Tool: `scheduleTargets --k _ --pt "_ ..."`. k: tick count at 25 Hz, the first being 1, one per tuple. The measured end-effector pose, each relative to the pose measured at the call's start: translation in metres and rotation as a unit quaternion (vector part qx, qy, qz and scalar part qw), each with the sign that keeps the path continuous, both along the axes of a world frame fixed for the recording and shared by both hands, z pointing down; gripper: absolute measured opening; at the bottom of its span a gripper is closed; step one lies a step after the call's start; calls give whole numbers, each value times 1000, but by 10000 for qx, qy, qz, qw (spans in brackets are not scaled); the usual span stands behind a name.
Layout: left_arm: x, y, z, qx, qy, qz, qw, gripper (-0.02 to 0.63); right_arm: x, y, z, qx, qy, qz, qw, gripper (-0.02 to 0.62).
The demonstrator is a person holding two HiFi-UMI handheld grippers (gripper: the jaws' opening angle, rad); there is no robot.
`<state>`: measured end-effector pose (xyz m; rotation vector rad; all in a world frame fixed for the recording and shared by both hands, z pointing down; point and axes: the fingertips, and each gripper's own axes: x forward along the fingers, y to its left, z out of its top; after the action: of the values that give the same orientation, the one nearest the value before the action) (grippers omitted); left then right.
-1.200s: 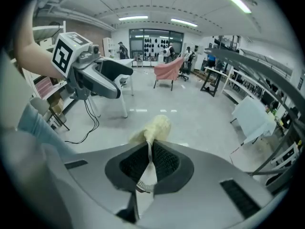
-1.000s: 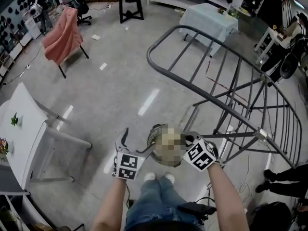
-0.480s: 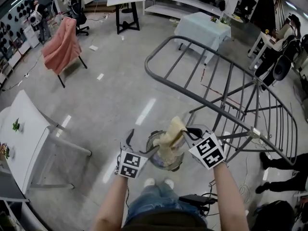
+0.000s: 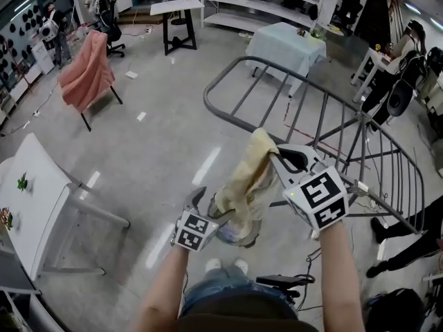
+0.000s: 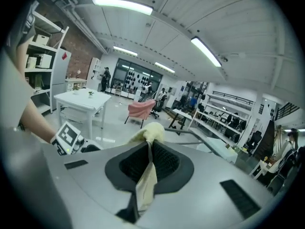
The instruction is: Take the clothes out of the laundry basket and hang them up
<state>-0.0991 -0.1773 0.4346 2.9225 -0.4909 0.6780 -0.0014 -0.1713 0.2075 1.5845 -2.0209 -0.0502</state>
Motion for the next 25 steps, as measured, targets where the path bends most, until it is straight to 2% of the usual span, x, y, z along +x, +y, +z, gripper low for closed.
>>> scheduleTargets --k 5,9,11,13,16,21,25 --pt "30 8 6 -622 205 219 9976 450 5 -1 -44 466 40 56 9989 14" --pt "55 15 1 -749 387 329 9959 404 12 1 -51 543 55 149 9984 14" --pt "65 14 -2 -743 494 211 9958 332 16 4 -50 557 19 204 9982 14" --pt "71 14 -4 -695 562 106 9959 229 21 7 -50 566 10 261 9981 14" --pt "72 18 -6 -511 480 103 9975 111 32 11 -50 515 133 373 9979 14" --pt "51 18 -11 -365 361 112 9986 89 52 17 -40 379 262 630 9969 14" --pt "30 4 -21 -51 186 63 9998 75 68 23 -36 375 287 841 9953 14"
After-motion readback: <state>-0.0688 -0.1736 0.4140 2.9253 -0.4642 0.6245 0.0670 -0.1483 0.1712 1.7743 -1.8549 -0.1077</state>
